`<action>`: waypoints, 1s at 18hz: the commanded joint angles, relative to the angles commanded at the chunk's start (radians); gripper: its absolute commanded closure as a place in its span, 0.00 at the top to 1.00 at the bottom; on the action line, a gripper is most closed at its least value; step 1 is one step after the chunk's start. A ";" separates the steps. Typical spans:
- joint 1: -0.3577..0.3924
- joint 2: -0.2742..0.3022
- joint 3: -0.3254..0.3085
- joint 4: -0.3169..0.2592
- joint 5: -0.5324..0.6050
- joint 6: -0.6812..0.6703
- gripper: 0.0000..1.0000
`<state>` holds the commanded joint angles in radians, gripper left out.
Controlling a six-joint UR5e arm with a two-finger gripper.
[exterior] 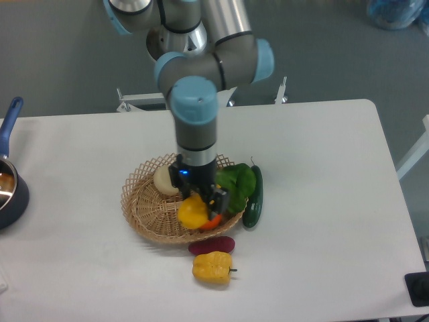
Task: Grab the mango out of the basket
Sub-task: 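Lift the yellow mango out of the basket and carry it aside, then hold the yellow mango raised beside the basket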
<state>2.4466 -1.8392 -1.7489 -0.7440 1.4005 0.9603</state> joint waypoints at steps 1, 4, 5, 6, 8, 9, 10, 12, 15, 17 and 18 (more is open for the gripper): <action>0.017 -0.002 0.009 0.000 0.000 0.000 0.53; 0.080 -0.005 0.025 -0.002 0.009 0.012 0.53; 0.104 -0.005 0.025 -0.002 0.011 0.015 0.53; 0.129 -0.005 0.023 -0.002 0.012 0.029 0.53; 0.234 -0.018 0.026 -0.002 0.017 0.101 0.53; 0.294 -0.041 0.034 0.000 0.017 0.141 0.54; 0.317 -0.060 0.045 0.000 0.015 0.171 0.54; 0.339 -0.104 0.060 0.000 0.032 0.213 0.54; 0.336 -0.106 0.054 0.000 0.107 0.221 0.54; 0.330 -0.104 0.058 -0.002 0.107 0.221 0.55; 0.327 -0.104 0.058 -0.002 0.109 0.219 0.55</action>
<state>2.7735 -1.9436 -1.6904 -0.7455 1.5094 1.1796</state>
